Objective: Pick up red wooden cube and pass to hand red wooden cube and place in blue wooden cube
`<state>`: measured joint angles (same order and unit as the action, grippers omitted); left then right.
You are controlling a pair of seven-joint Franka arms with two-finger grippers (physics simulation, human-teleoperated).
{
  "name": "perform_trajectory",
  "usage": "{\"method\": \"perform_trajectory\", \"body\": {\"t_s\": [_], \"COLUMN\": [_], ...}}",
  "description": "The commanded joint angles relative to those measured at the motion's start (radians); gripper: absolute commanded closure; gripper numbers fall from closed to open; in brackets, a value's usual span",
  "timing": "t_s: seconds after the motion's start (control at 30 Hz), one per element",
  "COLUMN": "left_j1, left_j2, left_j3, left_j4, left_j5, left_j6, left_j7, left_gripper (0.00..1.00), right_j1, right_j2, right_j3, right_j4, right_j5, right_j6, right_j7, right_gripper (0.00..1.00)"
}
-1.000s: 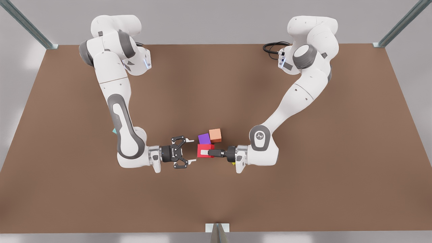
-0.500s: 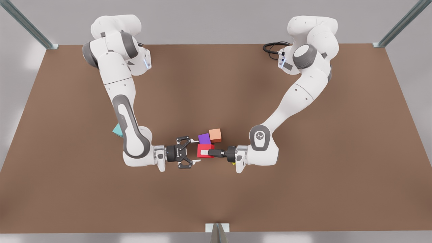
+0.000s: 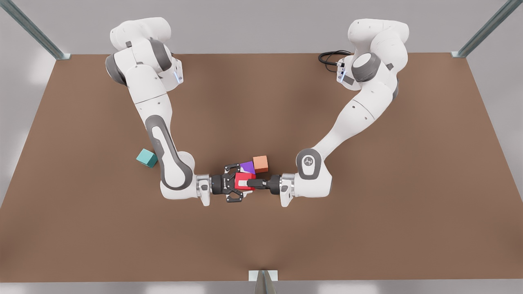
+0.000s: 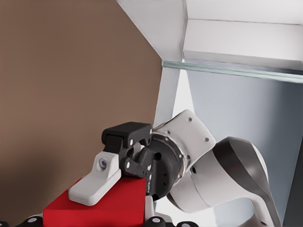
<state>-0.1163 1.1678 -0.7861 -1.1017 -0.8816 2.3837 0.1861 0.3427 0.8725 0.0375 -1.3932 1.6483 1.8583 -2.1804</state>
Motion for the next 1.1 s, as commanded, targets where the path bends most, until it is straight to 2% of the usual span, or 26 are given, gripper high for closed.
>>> {"method": "perform_trajectory", "body": {"t_s": [0.0, 0.17, 0.27, 0.37, 0.4, 0.43, 0.47, 0.5, 0.53, 0.57, 0.63, 0.67, 0.7, 0.73, 0.77, 0.83, 0.93, 1.07], "left_j1": [0.000, 0.004, 0.093, 0.207, 0.286, 0.386, 0.452, 0.494, 0.477, 0.455, 0.475, 0.459, 0.275, 0.096, 0.001, 0.003, -0.005, 0.006], "left_j2": [-0.003, -0.005, -0.025, -0.046, -0.086, -0.192, -0.291, -0.445, -0.497, -0.508, -0.528, -0.560, -0.749, -0.925, -0.973, -0.939, -0.919, -0.921], "left_j3": [-0.001, -0.001, -0.002, -0.002, -0.002, -0.007, -0.022, -0.024, -0.027, -0.027, -0.035, 0.005, 0.333, 0.576, 0.657, 0.650, 0.631, 0.633], "left_j4": [0.000, -0.003, -0.013, -0.024, -0.041, -0.038, -0.032, -0.032, -0.032, -0.032, -0.030, -0.059, -0.214, -0.410, -0.437, -0.408, -0.391, -0.386], "left_j5": [-0.008, -0.007, 0.027, 0.150, 0.217, 0.503, 0.723, 0.993, 1.156, 1.253, 1.257, 1.231, 1.059, 0.968, 0.967, 0.975, 0.967, 0.908], "left_j6": [0.005, 0.003, -0.040, -0.150, -0.248, -0.438, -0.642, -0.926, -1.029, -1.124, -1.222, -1.187, -1.071, -0.922, -0.902, -0.928, -0.929, -0.955], "left_j7": [0.041, 0.041, 0.047, 0.038, 0.000, -0.157, -0.201, -0.243, -0.250, -0.252, -0.261, -0.332, -0.321, -0.315, -0.315, -0.313, -0.318, -0.315], "left_gripper": [0.00, 0.00, 0.00, 0.00, 0.00, 0.00, 0.00, 0.00, 0.00, 0.00, 0.00, 0.00, 0.00, 0.00, 0.00, 0.00, 0.00, 0.00], "right_j1": [-0.001, -0.002, -0.005, -0.005, -0.014, -0.054, -0.085, -0.154, -0.211, -0.240, -0.245, -0.245, -0.245, -0.242, -0.242, -0.252, -0.261, -0.263], "right_j2": [-0.001, -0.001, -0.001, -0.003, -0.007, -0.009, -0.036, -0.076, -0.093, -0.119, -0.159, -0.199, -0.219, -0.236, -0.270, -0.302, -0.397, -0.457], "right_j3": [0.001, 0.001, 0.001, 0.001, -0.004, -0.007, -0.021, -0.027, -0.028, -0.027, -0.051, -0.053, -0.065, -0.067, -0.067, -0.070, -0.070, -0.067], "right_j4": [0.000, -0.003, -0.004, -0.004, -0.004, -0.003, 0.023, 0.060, 0.105, 0.132, 0.154, 0.145, 0.137, 0.120, 0.076, 0.007, -0.197, -0.334], "right_j5": [0.002, 0.002, 0.002, 0.001, -0.018, -0.048, -0.176, -0.459, -0.652, -0.898, -1.359, -1.554, -1.676, -1.778, -1.874, -1.891, -1.888, -1.878], "right_j6": [0.016, 0.018, 0.016, 0.016, 0.013, -0.001, -0.005, -0.047, -0.100, -0.102, -0.099, -0.099, -0.099, -0.102, -0.099, -0.076, 0.039, 0.144], "right_j7": [-0.015, -0.012, -0.012, -0.012, -0.004, -0.007, 0.032, 0.238, 0.388, 0.579, 0.798, 0.886, 0.970, 1.033, 1.099, 1.200, 1.393, 1.464], "right_gripper": [0.50, 0.50, 0.50, 0.50, 0.50, 0.50, 0.50, 0.49, 0.49, 0.49, 0.49, 0.49, 0.50, 0.50, 0.50, 0.50, 0.49, 0.49]}}
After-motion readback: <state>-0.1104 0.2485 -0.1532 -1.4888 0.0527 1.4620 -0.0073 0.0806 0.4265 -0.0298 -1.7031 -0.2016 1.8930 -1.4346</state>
